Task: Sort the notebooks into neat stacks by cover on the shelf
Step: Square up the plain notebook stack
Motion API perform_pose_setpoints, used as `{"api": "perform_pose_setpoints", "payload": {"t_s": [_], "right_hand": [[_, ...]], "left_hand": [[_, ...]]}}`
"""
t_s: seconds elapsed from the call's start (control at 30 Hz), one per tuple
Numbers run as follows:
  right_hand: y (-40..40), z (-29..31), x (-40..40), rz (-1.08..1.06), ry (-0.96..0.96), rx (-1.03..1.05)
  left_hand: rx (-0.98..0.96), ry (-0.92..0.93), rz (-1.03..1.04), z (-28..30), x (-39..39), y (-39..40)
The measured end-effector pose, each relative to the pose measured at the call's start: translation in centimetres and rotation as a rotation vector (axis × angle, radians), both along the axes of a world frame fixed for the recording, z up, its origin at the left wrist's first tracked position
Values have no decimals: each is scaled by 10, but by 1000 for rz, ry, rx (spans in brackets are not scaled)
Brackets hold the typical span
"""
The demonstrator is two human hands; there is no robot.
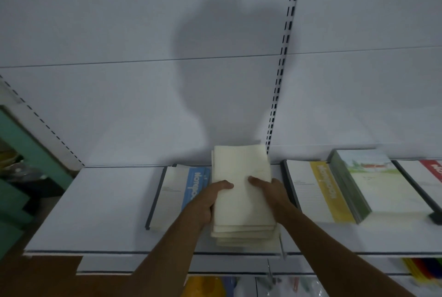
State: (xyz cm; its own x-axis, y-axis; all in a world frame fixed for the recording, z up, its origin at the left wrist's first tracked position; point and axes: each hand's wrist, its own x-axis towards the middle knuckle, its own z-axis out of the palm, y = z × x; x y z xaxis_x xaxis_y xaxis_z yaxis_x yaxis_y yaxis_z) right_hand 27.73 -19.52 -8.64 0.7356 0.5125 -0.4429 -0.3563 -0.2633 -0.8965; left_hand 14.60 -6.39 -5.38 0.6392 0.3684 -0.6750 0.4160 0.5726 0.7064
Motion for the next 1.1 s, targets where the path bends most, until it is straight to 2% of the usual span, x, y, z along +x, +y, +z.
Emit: {"api": "perform_pose_setpoints", "payload": {"t_s": [0.2, 0.37, 0.47, 0.57, 0.67, 0.8, 1.1], "right_hand": [[-21, 46, -4, 98, -389, 296], [-37, 48, -14, 228, -548, 460], [-37, 40, -21, 270, -480, 433], [-34, 35, -21, 265, -323, 413], [-34, 29, -20, 294, -232, 393], [-32, 21, -23, 268, -227, 388], [-23, 8, -16, 180, -128, 344]], "left_hand": [[361, -318, -15, 8, -5, 5], [660, -373, -170, -5, -20, 1], [689, -352, -172, -14, -28, -1], [669, -332, -194, -13, -29, 1], [637, -395, -238, -11, -30, 6], [601, -426, -326, -3, -32, 16], [637, -376, -293, -20, -11, 8]]}}
